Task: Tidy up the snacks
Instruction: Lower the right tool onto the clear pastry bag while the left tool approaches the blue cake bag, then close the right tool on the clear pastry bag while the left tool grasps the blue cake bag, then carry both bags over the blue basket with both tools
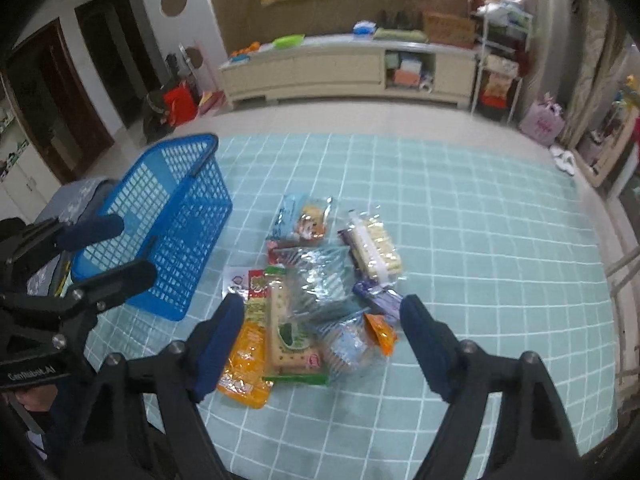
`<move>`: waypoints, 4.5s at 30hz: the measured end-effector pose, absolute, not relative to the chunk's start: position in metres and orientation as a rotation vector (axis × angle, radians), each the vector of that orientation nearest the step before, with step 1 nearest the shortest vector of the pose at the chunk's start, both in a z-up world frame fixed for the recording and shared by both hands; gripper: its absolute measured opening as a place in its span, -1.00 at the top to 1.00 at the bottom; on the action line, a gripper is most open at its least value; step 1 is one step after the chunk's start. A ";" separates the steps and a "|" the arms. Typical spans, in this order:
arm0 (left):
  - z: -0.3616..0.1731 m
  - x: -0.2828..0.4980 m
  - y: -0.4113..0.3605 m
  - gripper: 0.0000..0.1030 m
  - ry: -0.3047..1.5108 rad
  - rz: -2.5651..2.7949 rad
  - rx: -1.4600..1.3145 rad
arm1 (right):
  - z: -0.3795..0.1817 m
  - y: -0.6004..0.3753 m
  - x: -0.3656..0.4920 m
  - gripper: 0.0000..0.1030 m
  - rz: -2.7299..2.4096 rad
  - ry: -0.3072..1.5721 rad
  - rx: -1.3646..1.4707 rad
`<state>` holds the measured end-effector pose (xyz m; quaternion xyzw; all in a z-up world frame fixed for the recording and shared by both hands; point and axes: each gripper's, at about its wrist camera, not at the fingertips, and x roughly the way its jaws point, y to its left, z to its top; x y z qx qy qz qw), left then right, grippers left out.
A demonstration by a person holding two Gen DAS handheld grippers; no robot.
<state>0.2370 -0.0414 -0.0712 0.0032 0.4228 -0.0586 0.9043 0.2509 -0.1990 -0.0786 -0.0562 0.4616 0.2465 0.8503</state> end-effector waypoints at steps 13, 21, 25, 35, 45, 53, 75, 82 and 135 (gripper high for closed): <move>-0.089 0.264 -0.044 -0.29 0.871 -0.025 0.115 | -0.138 -0.173 0.306 -0.62 0.621 1.125 -0.220; -0.094 0.276 -0.041 -0.29 0.902 -0.019 0.096 | -0.174 -0.155 0.333 -0.62 0.649 1.229 -0.279; -0.100 0.278 -0.046 -0.29 0.917 -0.029 0.103 | -0.187 -0.154 0.341 -0.62 0.634 1.248 -0.298; -0.104 0.279 -0.050 -0.29 0.939 -0.028 0.085 | -0.174 -0.160 0.324 -0.14 0.678 1.201 -0.300; -0.093 0.281 -0.053 -0.29 0.925 -0.032 0.070 | -0.129 -0.196 0.316 -0.14 0.647 1.123 -0.196; -0.086 0.291 -0.059 -0.37 0.940 -0.048 0.067 | -0.103 -0.207 0.313 -0.14 0.545 1.062 -0.167; -0.156 0.398 -0.061 -0.51 1.206 0.023 -0.073 | -0.121 -0.224 0.374 -0.14 0.384 1.147 -0.171; -0.181 0.427 -0.052 -0.51 1.278 0.061 -0.117 | -0.133 -0.221 0.386 -0.14 0.391 1.168 -0.177; -0.110 0.341 -0.035 -0.24 1.173 -0.058 -0.123 | -0.072 -0.204 0.321 -0.14 0.368 1.115 -0.151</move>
